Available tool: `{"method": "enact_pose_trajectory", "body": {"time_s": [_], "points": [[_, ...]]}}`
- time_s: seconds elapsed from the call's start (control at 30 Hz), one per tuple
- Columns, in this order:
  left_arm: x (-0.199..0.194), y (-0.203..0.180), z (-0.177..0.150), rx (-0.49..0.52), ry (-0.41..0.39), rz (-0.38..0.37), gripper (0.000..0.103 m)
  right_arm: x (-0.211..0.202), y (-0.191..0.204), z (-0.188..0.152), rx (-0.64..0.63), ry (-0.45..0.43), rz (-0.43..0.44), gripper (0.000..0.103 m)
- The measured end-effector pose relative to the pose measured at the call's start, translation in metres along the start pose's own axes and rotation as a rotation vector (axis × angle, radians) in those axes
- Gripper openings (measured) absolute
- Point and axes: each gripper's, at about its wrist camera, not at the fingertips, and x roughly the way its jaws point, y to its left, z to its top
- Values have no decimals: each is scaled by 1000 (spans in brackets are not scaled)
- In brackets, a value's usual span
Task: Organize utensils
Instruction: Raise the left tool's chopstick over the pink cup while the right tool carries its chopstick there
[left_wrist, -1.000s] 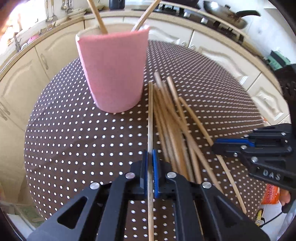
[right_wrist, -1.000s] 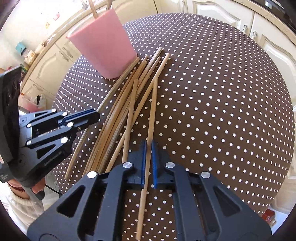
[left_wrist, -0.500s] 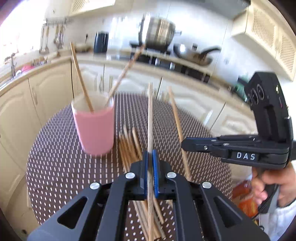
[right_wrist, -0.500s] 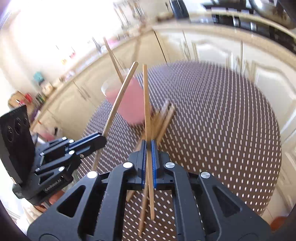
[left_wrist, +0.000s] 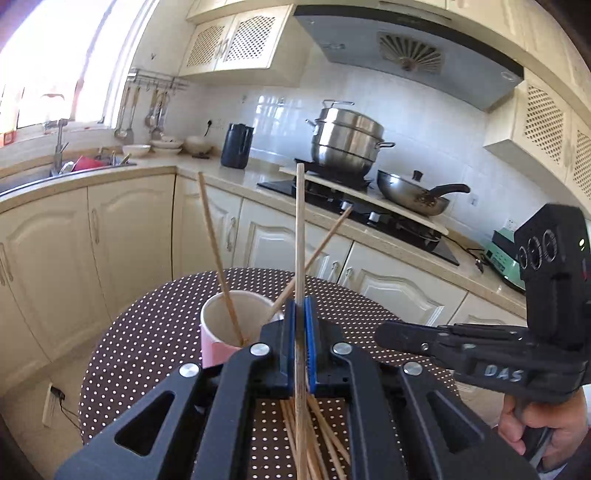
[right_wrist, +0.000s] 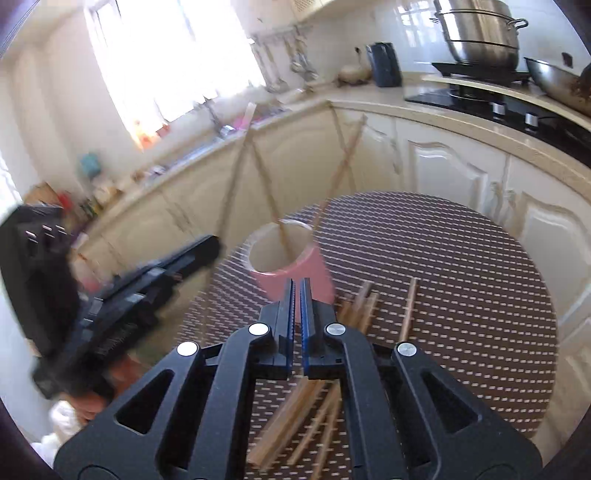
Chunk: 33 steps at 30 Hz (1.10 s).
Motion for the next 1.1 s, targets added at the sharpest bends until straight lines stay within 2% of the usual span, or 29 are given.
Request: {"method": "enact_pose_trajectory", "body": {"time_s": [0.13,0.27,0.5,0.63,0.67,0.7,0.73,0.8,0.9,0.93,0.97,1.1], "points": [[14,5,-7,19,38,47,5,39,-23,-12,31,144,-157,4],[21,8,-12,14,52,53,5,61,-57,-29,89,271,-272,5],[23,9,-14,10,43,67,5,87,-65,-47,85,401,-262,5],[21,9,-15,17,45,72,5,104,-68,-48,91,434,-269,6],[21,10,-16,16,46,74,5,106,-68,-47,83,432,-292,10],[22,11,-15,15,49,73,5,110,-69,-45,81,436,-301,21],[22,12,-16,14,52,75,5,113,-72,-44,77,443,-300,26],[22,14,-16,12,54,76,5,119,-74,-41,68,461,-305,26],[24,17,-16,8,62,78,5,121,-71,-43,38,445,-320,23],[24,17,-16,5,61,77,5,121,-70,-43,32,440,-328,14],[25,18,-16,2,60,75,5,121,-71,-43,28,433,-330,11],[24,22,-14,-19,50,64,5,113,-81,-49,64,396,-280,6]]}}
